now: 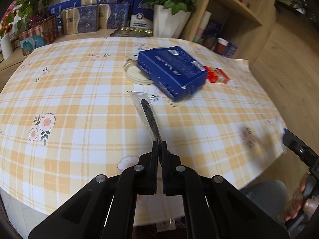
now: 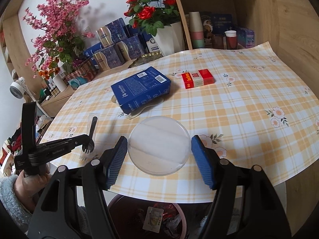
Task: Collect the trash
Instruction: 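Carry the fork over the trash bin and open the left tool while the right tool carries the lid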
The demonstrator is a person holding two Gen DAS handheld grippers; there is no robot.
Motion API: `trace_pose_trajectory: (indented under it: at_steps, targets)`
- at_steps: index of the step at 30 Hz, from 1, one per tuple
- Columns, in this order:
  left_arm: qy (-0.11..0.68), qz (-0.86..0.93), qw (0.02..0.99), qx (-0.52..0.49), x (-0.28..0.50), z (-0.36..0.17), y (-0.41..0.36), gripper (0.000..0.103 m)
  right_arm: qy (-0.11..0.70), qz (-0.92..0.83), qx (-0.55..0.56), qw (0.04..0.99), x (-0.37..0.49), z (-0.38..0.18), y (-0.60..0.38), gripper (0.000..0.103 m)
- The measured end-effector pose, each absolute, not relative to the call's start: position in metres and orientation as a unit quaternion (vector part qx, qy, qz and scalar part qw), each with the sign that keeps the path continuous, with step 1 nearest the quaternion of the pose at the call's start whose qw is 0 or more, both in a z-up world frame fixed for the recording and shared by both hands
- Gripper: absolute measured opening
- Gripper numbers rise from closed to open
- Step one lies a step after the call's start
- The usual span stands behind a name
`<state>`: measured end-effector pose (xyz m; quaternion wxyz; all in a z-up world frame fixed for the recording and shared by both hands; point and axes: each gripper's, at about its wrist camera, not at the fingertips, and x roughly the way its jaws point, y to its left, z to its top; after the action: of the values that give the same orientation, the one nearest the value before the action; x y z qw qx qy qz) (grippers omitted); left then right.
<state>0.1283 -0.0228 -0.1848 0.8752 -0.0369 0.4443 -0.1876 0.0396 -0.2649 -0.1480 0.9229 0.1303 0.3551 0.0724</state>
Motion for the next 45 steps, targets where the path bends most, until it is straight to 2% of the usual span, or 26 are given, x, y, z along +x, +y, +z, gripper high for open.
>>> trace_pose_trajectory:
  at_steps: [7, 13, 25, 39, 40, 42, 44, 45]
  targets:
    - [0.436, -0.244, 0.865, -0.047, 0.091, -0.163, -0.016, 0.004, 0.355, 0.082, 0.126, 0.923, 0.024, -0.145, -0.256, 0.067]
    - [0.446, -0.296, 0.845, -0.017, 0.049, -0.161, -0.015, 0.004, 0.354, 0.093, 0.128, 0.922, 0.01, -0.145, -0.249, 0.067]
    - [0.54, -0.371, 0.75, 0.092, -0.016, -0.226, -0.045, 0.004, 0.367, 0.094, 0.132, 0.916, -0.003, -0.157, -0.25, 0.067]
    - [0.604, -0.329, 0.718, 0.109, 0.006, -0.283, -0.06, 0.005, 0.385, 0.093, 0.131, 0.909, -0.007, -0.168, -0.251, 0.067]
    - [0.602, -0.329, 0.72, 0.107, 0.007, -0.284, -0.059, 0.008, 0.386, 0.093, 0.131, 0.908, -0.008, -0.169, -0.251, 0.067]
    - [0.595, -0.33, 0.726, 0.099, 0.008, -0.282, -0.056, 0.024, 0.389, 0.093, 0.128, 0.907, -0.01, -0.17, -0.25, 0.067]
    - [0.57, -0.334, 0.746, 0.08, 0.007, -0.271, -0.05, 0.052, 0.391, 0.094, 0.12, 0.908, -0.013, -0.169, -0.246, 0.067]
    - [0.553, -0.334, 0.76, 0.07, 0.006, -0.263, -0.046, 0.055, 0.391, 0.096, 0.115, 0.908, -0.016, -0.17, -0.244, 0.067]
